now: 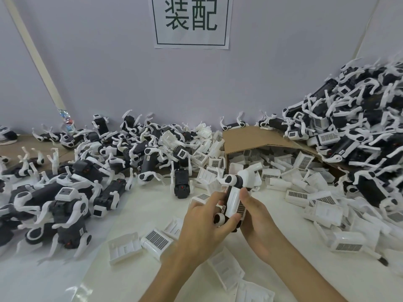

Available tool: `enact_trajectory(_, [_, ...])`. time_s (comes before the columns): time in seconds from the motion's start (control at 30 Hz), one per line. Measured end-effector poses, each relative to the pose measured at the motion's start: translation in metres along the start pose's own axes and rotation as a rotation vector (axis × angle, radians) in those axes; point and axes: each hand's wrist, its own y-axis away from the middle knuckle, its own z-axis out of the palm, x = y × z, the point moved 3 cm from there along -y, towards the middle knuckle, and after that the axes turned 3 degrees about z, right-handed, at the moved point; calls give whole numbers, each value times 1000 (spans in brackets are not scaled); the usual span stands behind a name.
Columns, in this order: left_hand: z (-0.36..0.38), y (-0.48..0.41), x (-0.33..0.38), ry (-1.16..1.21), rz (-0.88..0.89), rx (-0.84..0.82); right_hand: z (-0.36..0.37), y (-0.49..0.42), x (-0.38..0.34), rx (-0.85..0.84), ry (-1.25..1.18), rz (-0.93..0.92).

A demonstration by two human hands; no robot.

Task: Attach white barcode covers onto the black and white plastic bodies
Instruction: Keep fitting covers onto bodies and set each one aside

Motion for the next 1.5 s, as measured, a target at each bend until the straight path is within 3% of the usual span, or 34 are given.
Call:
enact_trajectory(0.1, [2, 0, 0, 36, -16, -5, -1, 0, -1, 21, 39, -29])
enact_trajectory(0.2, [1, 0, 2, 180, -63, 7, -5, 0, -9, 73, 246, -122])
enact_trajectory(0.33, [-4, -4, -5, 455, -198, 61, -13, 3, -25, 198, 479, -315])
enact_trajectory(0.47, [-11, -3, -5, 607, -347, -17, -20, 3, -27, 256, 558, -393])
enact_trajectory(0.63, [-12, 1, -10, 609, -411, -223, -14, 6, -30, 135, 575, -355])
enact_trajectory(0.9, [-10, -5, -5, 560, -277, -174, -8, 9, -32, 55, 670, -366])
enact_trajectory(1.17, [-2, 2, 5, 644, -302, -359, -1, 14, -35, -69, 648, -479])
enact_trajectory(1.5, [9, 6, 18, 761, -301, -456, -24, 7, -38, -365, 289, -120])
